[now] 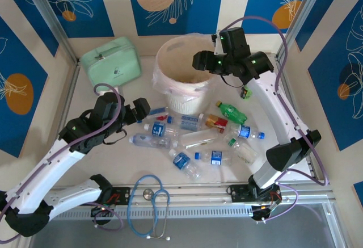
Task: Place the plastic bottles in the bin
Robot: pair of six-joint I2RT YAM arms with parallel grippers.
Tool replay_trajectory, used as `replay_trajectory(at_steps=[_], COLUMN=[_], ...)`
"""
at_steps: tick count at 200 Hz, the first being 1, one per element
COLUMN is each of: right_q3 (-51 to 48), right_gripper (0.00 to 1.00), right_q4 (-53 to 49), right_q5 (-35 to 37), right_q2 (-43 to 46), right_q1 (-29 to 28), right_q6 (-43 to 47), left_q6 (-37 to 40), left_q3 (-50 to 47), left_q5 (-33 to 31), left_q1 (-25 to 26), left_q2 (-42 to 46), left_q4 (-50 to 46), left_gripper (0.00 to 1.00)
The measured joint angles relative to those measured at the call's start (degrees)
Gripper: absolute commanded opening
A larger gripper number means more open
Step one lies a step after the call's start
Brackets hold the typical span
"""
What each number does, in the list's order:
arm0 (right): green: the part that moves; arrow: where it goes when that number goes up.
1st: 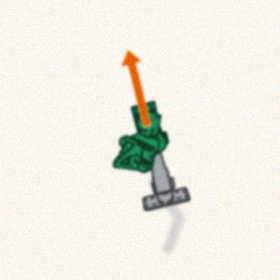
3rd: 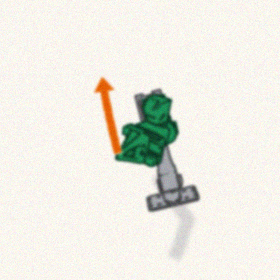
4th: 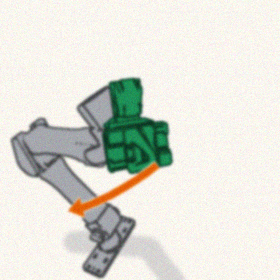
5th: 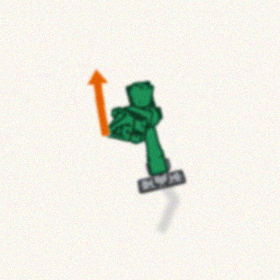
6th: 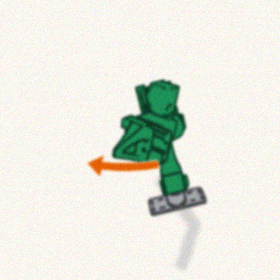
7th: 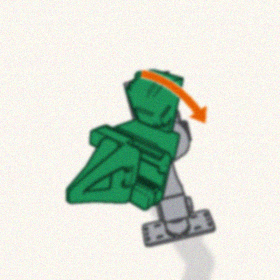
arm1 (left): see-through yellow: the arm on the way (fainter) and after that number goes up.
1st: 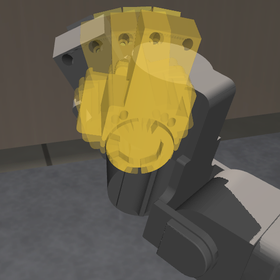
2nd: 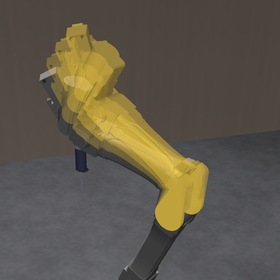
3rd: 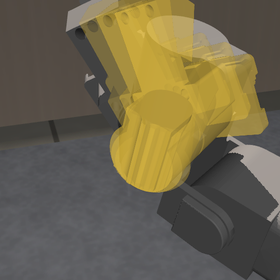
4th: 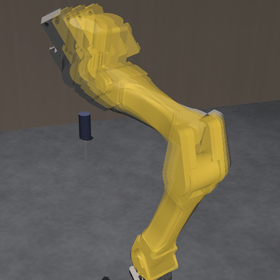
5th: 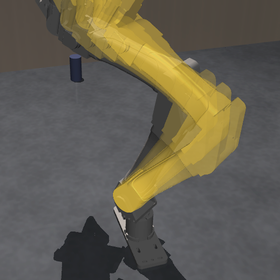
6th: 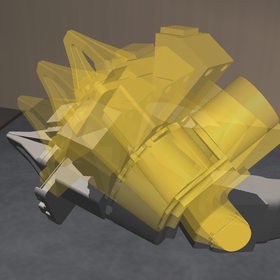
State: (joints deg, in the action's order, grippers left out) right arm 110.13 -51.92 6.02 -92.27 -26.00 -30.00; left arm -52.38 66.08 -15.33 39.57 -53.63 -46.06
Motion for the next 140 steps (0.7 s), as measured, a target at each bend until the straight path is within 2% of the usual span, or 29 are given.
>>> replay_trajectory(at_steps=[55, 95, 140], right_q3=[-0.7, -6.9, -16.7], right_gripper=[0.68, 0.69, 0.69], right_q4=[0.0, 0.1, -0.4], right_q5=[1.4, 2.6, 6.0], right_q2=[2.0, 12.0, 24.1], right_q1=[-2.5, -6.6, -15.0], right_q6=[0.3, 1.1, 2.0], left_q6=[-2.4, -5.6, -12.3], left_q3=[-4.4, -7.2, -13.2], left_q5=[-2.7, -2.3, -0.3], left_q1=[-1.3, -4.9, -7.6], left_q2=[3.5, 4.5, 4.4], left_q4=[0.1, -1.1, -3.0], left_gripper=[0.99, 0.92, 0.85])
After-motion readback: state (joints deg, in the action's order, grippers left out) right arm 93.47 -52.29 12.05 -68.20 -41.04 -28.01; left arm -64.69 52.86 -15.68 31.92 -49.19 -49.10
